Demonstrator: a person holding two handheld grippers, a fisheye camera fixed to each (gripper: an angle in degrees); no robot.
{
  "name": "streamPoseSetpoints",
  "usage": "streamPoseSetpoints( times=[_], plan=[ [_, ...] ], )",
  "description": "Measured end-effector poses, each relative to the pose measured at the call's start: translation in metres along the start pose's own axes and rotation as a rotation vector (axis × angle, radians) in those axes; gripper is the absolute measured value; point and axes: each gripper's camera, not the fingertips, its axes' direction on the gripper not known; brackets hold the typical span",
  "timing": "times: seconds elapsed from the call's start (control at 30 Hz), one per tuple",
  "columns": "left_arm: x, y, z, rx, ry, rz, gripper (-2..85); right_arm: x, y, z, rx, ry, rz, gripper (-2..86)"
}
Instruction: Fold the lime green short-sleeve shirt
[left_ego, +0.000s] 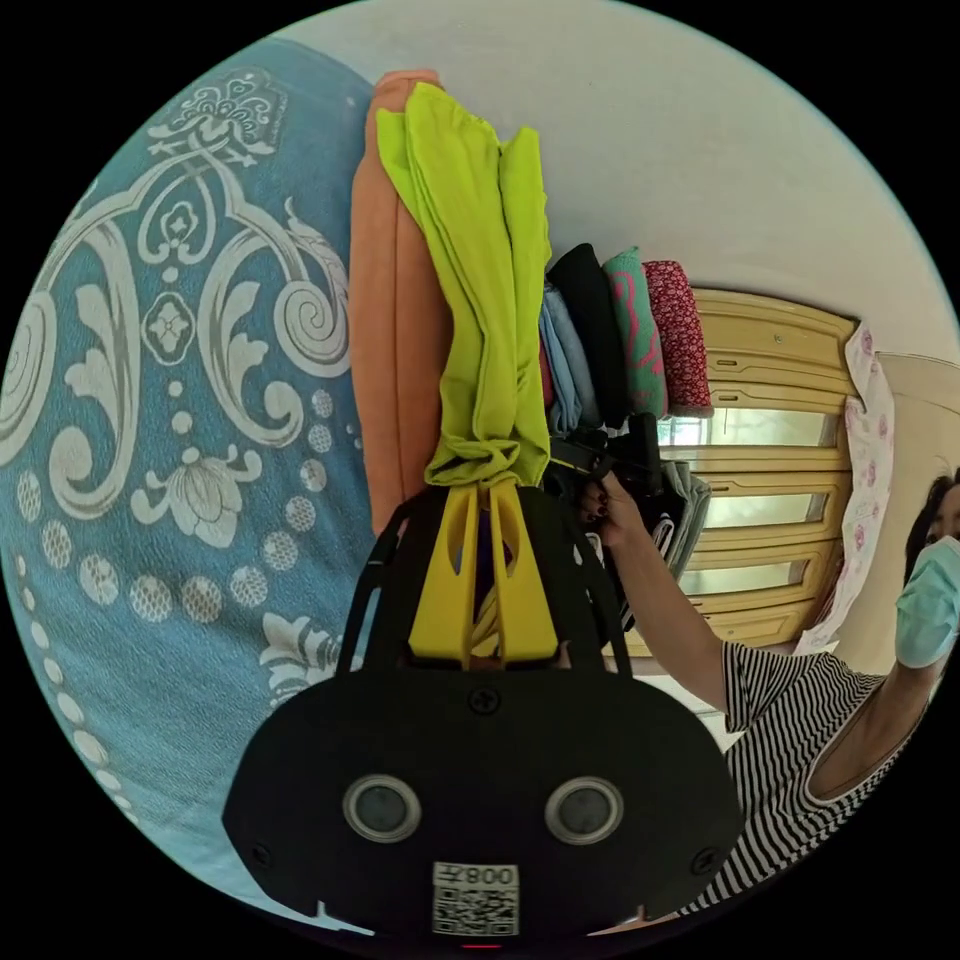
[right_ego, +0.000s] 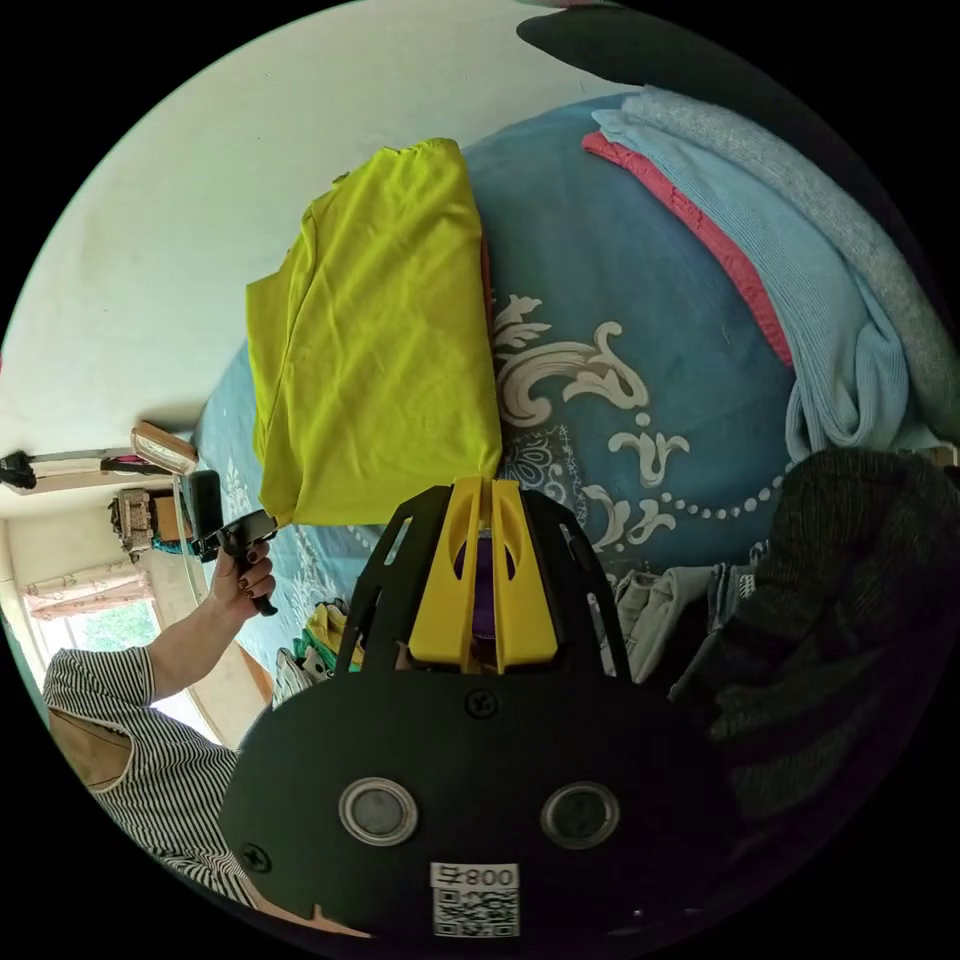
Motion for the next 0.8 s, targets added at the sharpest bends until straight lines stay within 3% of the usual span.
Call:
streamPoseSetpoints(
  times=[0.2, 0.3, 0.43, 0.5, 0.63, 0.8],
  plan=[
    [0.037, 0.008, -0.03, 0.037, -0.053, 0.012, 1.7, -0.026, -0.003, -0.027, 0.06, 0.086, 0.021, 0.9],
    [0.07, 0.011, -0.048, 0.079, -0.09, 0.09, 0.7, -0.059, 0.005, -0.047, 0.09, 0.281, 0.007, 0.3],
    [0.113, -0.007, -0.046, 0.088, -0.112, 0.248, 0.3, -0.135, -0.003, -0.071, 0.191, 0.303, -0.156, 0.1],
    [0.137, -0.028, -0.034, 0.064, -0.205, 0.344, 0.2, -0.171, -0.02, -0.071, 0.195, 0.3, -0.246, 0.1],
    [0.147, -0.051, -0.018, 0.031, -0.452, 0.381, 0.2, -0.252, -0.06, -0.055, 0.171, 0.288, -0.41, 0.1],
    [0.156, -0.02, -0.034, 0.035, -0.385, 0.382, 0.1, -0.296, -0.08, -0.024, 0.037, 0.408, -0.442, 0.2]
  ],
)
